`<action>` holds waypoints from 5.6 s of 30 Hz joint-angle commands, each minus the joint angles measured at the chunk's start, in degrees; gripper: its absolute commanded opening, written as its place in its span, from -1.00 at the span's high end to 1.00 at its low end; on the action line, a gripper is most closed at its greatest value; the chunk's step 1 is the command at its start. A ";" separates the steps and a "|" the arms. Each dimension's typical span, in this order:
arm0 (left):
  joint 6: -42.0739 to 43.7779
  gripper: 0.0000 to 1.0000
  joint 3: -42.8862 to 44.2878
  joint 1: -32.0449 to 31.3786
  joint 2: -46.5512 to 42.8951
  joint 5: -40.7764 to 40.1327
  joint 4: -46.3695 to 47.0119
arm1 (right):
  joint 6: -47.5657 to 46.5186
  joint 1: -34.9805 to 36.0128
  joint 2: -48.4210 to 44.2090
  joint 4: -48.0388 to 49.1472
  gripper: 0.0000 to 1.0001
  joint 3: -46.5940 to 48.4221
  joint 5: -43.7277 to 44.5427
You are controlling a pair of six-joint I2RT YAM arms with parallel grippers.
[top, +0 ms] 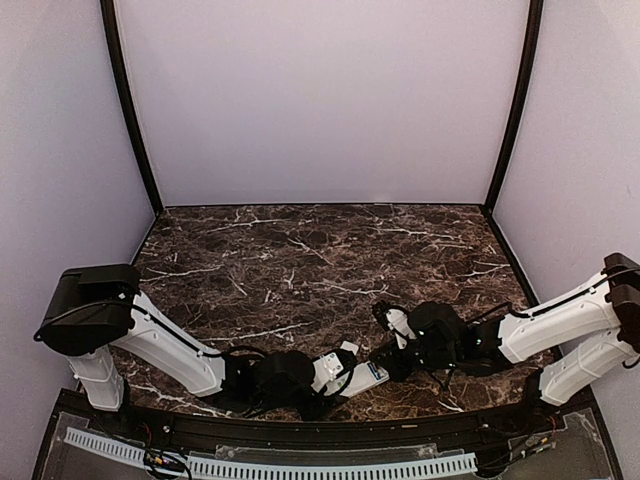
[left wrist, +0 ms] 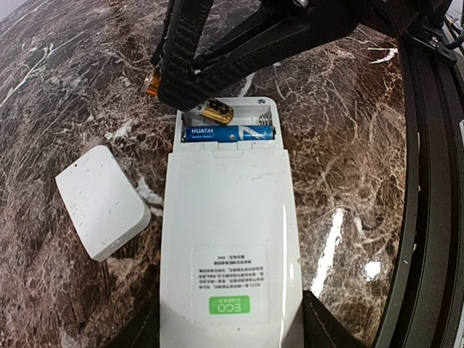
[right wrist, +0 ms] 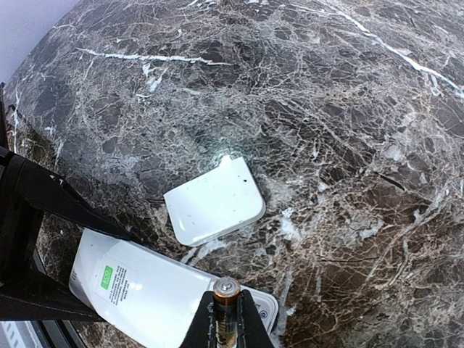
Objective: Load the batteries into the remote control
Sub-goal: Load the battery into the battery compartment, then press the battery in the battery compartment, then place the remote control without the battery cover at the center of the board.
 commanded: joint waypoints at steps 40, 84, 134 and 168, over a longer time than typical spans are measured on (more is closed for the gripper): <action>0.05 1.00 -2.90 1.34 1.33 -6.78 -20.52 | 6.94 4.88 3.73 -4.11 1.00 -4.19 1.78; -1.81 1.00 -4.76 1.76 -1.34 -8.87 -21.59 | 6.19 -0.38 1.21 -27.82 0.93 16.52 -6.05; -1.33 1.00 -4.67 1.75 -1.42 -7.53 -21.30 | 4.71 -6.07 15.29 -28.10 1.00 19.77 -12.74; 0.34 -0.69 -11.56 -0.39 -22.98 -0.33 -19.75 | -9.19 -5.40 23.71 -35.01 -0.91 37.10 -8.04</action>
